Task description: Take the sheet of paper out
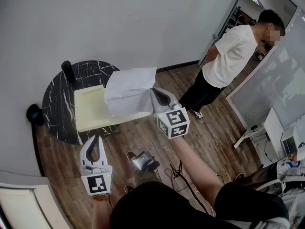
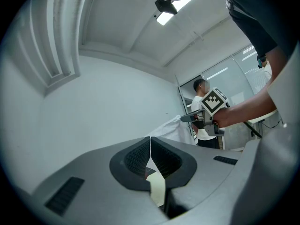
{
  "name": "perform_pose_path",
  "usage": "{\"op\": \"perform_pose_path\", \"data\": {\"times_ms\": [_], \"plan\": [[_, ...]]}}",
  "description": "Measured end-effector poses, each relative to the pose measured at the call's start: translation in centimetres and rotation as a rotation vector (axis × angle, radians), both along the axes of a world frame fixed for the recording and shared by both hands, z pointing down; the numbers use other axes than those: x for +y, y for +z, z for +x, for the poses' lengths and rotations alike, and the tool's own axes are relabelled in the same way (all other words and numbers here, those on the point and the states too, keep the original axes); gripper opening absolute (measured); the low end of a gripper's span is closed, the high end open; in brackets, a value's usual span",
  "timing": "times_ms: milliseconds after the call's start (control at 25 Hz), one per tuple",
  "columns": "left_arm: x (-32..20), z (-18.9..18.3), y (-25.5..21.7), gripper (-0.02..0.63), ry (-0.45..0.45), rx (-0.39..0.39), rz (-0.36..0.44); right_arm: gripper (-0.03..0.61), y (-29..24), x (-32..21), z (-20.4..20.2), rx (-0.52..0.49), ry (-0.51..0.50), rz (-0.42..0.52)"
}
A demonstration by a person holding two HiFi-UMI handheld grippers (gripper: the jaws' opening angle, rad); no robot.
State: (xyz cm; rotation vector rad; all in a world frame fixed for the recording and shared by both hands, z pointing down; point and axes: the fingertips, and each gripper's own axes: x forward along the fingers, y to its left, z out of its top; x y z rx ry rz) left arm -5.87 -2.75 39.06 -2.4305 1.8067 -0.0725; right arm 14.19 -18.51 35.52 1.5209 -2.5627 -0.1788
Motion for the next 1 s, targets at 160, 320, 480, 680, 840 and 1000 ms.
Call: {"op": "perform_pose_path", "data": {"times_ms": [160, 320, 480, 680, 840, 1000], "plan": [[1.0, -0.7, -0.4, 0.005, -0.002, 0.005, 0.018, -0.003, -1.9, 1.9, -0.9, -0.014, -0.001, 0.046], [2.1, -1.2, -0.8, 0.005, -0.001, 0.005, 0.032, -0.003, -3.8, 3.9, -1.8, -0.027, -0.007, 0.089], [2.9, -1.4, -1.3, 0.005, 0.003, 0.0, 0.042, -0.003, -5.4, 5.7, -2.3, -0.033, -0.014, 0.123], [3.8, -1.8, -2.1, 0.005, 0.004, -0.001, 0.063, -0.003, -6.2, 7.8, -3.2, -0.046, -0.03, 0.139], [4.3, -2.0, -2.5, 0.005, 0.003, 0.009, 0.07, -0.003, -6.0, 9.2, -3.9, -0.057, -0.042, 0.132], [4.7, -2.1, -2.9, 0.005, 0.004, 0.005, 0.083, -0.003, -5.7, 10.7, -5.0, -0.052, -0.064, 0.13]]}}
